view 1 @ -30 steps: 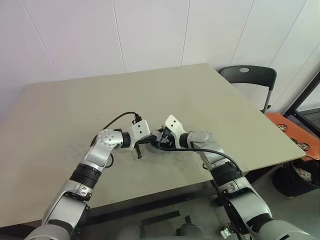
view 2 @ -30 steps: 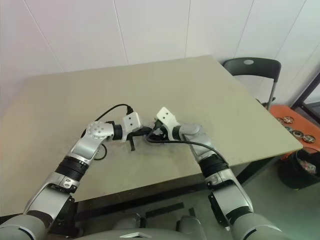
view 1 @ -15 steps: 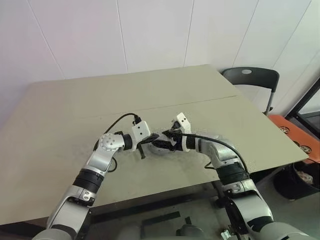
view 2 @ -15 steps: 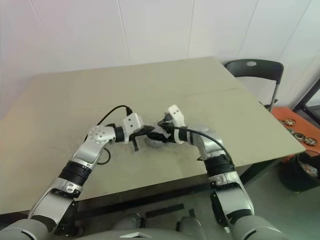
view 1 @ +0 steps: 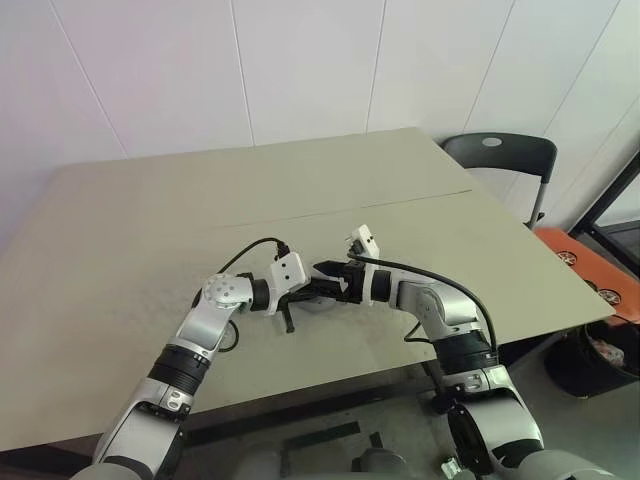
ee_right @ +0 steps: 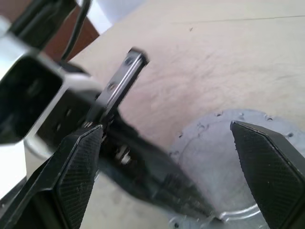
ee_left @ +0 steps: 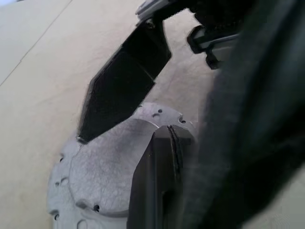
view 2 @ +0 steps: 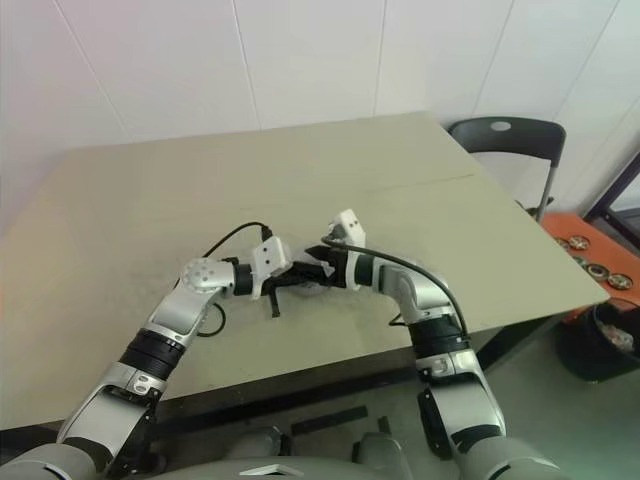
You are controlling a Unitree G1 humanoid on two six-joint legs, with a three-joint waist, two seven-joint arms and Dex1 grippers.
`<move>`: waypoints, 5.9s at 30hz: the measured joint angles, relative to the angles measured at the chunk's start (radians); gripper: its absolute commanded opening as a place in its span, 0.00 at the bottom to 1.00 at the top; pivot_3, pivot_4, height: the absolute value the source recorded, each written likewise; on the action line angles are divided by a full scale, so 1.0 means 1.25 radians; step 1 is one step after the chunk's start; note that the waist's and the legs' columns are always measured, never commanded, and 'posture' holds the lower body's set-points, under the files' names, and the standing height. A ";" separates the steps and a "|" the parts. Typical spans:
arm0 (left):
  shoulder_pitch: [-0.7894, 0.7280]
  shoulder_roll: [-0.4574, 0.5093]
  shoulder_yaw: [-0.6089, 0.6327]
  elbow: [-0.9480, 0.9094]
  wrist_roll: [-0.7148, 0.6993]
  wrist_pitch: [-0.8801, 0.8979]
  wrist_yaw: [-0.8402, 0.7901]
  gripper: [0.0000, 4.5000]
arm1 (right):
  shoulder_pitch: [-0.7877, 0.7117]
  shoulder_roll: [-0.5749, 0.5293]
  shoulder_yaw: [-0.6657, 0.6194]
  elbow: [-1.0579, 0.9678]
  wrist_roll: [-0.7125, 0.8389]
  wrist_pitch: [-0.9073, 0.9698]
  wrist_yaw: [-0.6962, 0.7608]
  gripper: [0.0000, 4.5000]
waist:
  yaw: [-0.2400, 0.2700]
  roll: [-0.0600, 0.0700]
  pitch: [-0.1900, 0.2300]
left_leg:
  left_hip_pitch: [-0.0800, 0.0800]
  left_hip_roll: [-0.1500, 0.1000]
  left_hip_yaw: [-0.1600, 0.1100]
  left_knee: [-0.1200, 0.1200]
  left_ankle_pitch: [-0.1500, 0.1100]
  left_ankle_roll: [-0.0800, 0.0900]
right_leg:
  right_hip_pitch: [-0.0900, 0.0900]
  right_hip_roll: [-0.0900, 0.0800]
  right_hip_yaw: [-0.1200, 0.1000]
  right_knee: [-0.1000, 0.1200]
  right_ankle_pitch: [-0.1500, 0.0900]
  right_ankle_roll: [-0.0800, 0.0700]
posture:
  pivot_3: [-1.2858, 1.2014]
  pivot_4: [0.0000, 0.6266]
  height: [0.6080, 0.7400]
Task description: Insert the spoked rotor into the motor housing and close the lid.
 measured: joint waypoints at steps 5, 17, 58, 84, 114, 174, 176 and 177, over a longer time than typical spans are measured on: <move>-0.001 0.003 -0.002 -0.002 0.000 0.001 -0.002 0.00 | -0.032 -0.003 -0.005 0.080 -0.025 -0.060 -0.059 1.00 | 0.000 0.000 0.000 | 0.000 0.000 0.000 0.000 0.000 0.000 | 0.000 0.000 0.000 0.000 0.000 0.000 | 0.52 0.00 1.00; -0.002 0.007 -0.007 0.000 0.005 -0.015 0.013 0.00 | -0.083 -0.009 -0.092 0.172 0.016 -0.049 -0.110 1.00 | 0.000 0.000 0.000 | 0.000 0.000 0.000 0.000 0.000 0.000 | 0.000 0.000 0.000 0.000 0.000 0.000 | 0.52 0.00 1.00; 0.022 0.050 0.045 -0.028 -0.010 0.007 0.059 0.00 | -0.033 -0.081 -0.057 0.083 0.102 0.284 -0.059 1.00 | 0.002 0.004 0.004 | -0.004 0.000 0.000 0.000 0.000 0.001 | -0.003 -0.001 0.000 0.000 0.000 0.000 | 0.52 0.00 1.00; 0.005 0.114 0.065 0.033 0.007 -0.019 0.085 0.00 | -0.124 0.117 -0.353 0.279 0.204 0.374 -0.362 0.67 | -0.022 0.004 0.004 | -0.002 0.001 0.002 -0.001 0.000 -0.001 | -0.005 0.000 0.002 0.005 0.000 0.000 | 0.52 0.00 1.00; 0.014 0.106 0.102 0.046 0.007 -0.048 0.106 0.00 | -0.092 0.127 -0.401 0.238 0.257 0.384 -0.331 0.26 | -0.020 0.004 0.005 | -0.016 0.001 0.002 0.002 0.001 -0.001 | -0.019 -0.001 0.002 0.008 0.000 0.000 | 0.52 0.00 1.00; 0.037 -0.385 0.573 -0.030 -0.789 0.511 0.517 0.99 | -0.107 0.191 -0.428 0.274 0.347 0.165 -0.297 0.26 | -0.018 0.001 0.006 | -0.015 0.000 0.003 0.003 0.002 -0.002 | -0.017 0.002 0.002 0.009 0.000 0.001 | 0.52 0.00 1.00; 0.037 -0.383 0.550 -0.031 -0.789 0.541 0.513 0.99 | -0.107 0.191 -0.423 0.275 0.346 0.166 -0.297 0.26 | -0.018 0.001 0.006 | -0.015 0.000 0.003 0.003 0.002 -0.002 | -0.017 0.002 0.002 0.009 0.000 0.001 | 0.52 0.00 1.00; 0.037 -0.383 0.542 -0.031 -0.789 0.550 0.511 0.95 | -0.107 0.191 -0.419 0.275 0.346 0.167 -0.297 0.26 | -0.018 0.001 0.006 | -0.015 0.000 0.003 0.003 0.002 -0.002 | -0.017 0.002 0.002 0.009 0.000 0.001 | 0.52 0.00 1.00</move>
